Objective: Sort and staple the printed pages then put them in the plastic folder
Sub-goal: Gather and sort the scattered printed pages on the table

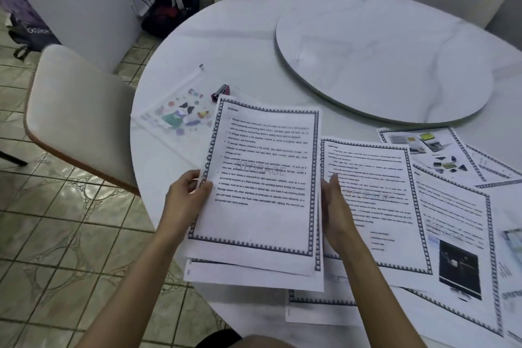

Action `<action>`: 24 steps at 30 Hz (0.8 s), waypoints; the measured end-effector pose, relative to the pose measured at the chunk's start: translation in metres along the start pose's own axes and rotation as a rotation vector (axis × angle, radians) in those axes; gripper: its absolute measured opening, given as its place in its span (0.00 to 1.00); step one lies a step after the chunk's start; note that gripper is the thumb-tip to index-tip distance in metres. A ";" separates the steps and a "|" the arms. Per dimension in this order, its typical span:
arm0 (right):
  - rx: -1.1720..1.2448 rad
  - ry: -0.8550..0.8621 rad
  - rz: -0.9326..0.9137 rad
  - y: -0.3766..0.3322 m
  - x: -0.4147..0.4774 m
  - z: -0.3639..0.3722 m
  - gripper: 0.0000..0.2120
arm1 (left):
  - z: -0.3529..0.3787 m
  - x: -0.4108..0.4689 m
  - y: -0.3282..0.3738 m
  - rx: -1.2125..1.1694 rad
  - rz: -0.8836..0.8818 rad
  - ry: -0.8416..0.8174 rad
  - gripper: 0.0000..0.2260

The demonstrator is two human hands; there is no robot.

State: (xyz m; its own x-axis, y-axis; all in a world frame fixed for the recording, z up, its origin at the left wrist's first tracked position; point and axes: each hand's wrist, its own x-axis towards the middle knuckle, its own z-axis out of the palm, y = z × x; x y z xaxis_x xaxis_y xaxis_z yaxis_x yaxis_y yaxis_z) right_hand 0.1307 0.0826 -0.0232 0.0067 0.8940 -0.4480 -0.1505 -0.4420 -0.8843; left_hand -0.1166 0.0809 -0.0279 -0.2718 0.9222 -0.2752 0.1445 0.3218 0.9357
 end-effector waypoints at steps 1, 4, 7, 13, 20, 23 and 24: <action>-0.040 -0.019 -0.028 0.001 -0.001 0.002 0.27 | 0.001 0.000 -0.002 0.036 0.005 0.010 0.07; -0.200 -0.043 -0.191 -0.007 -0.003 0.013 0.07 | 0.004 -0.003 0.002 0.113 0.117 0.094 0.08; -0.252 -0.006 -0.432 -0.023 -0.006 0.030 0.12 | 0.009 -0.009 0.020 0.060 0.320 0.173 0.07; -0.199 0.043 -0.722 -0.040 -0.014 0.047 0.07 | 0.011 -0.020 0.050 -0.114 0.573 0.303 0.13; -0.304 0.034 -0.534 0.003 0.003 0.041 0.05 | 0.019 -0.018 -0.003 0.193 0.355 0.291 0.11; -0.286 0.019 -0.480 0.009 0.005 0.040 0.05 | 0.018 -0.019 -0.008 0.231 0.329 0.259 0.14; -0.276 0.022 -0.485 0.007 0.004 0.040 0.05 | 0.018 -0.020 -0.003 0.228 0.339 0.258 0.12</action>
State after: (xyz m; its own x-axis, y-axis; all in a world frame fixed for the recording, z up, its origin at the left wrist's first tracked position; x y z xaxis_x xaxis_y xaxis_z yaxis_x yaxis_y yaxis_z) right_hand 0.0897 0.0857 -0.0260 0.0316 0.9993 0.0187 0.1398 0.0141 -0.9901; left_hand -0.0950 0.0652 -0.0292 -0.3960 0.9094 0.1274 0.4624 0.0776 0.8833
